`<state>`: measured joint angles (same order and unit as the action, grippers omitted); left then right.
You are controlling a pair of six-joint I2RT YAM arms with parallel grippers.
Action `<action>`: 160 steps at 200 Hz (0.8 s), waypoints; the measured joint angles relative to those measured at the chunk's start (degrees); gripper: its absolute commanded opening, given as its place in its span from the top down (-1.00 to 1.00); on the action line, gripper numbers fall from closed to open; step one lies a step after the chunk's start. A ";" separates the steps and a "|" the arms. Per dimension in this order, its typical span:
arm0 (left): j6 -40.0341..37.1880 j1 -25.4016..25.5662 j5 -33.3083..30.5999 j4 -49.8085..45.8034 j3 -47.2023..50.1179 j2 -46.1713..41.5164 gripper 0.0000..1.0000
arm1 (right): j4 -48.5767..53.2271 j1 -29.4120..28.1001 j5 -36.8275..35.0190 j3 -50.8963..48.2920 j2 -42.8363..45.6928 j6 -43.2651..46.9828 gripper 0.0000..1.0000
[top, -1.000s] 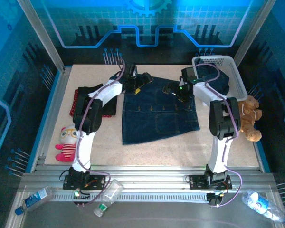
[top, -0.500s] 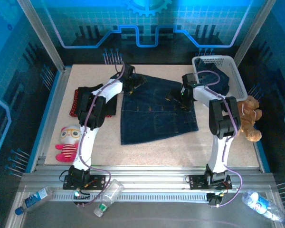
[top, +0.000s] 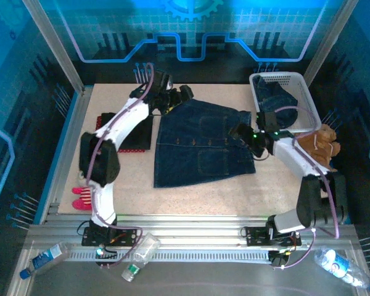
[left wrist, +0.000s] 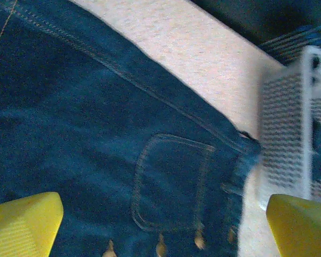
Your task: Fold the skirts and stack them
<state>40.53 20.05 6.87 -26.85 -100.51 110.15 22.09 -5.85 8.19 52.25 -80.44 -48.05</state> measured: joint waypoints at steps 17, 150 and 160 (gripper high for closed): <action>1.40 -0.28 -0.13 2.71 8.46 -7.56 -0.98 | -0.57 3.63 1.33 -6.19 3.52 -0.20 -0.90; 9.29 -3.54 -8.68 5.73 38.93 -28.37 -0.98 | -1.57 9.42 8.72 -17.49 4.31 -1.92 -0.90; 9.55 -3.74 -8.81 5.73 39.67 -28.70 -0.98 | -0.98 9.42 8.07 -17.86 4.72 -2.29 -0.92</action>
<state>50.09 16.32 -1.93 -21.12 -60.84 81.45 21.10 3.57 16.25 34.39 -75.72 -50.35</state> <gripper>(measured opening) 0.989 0.951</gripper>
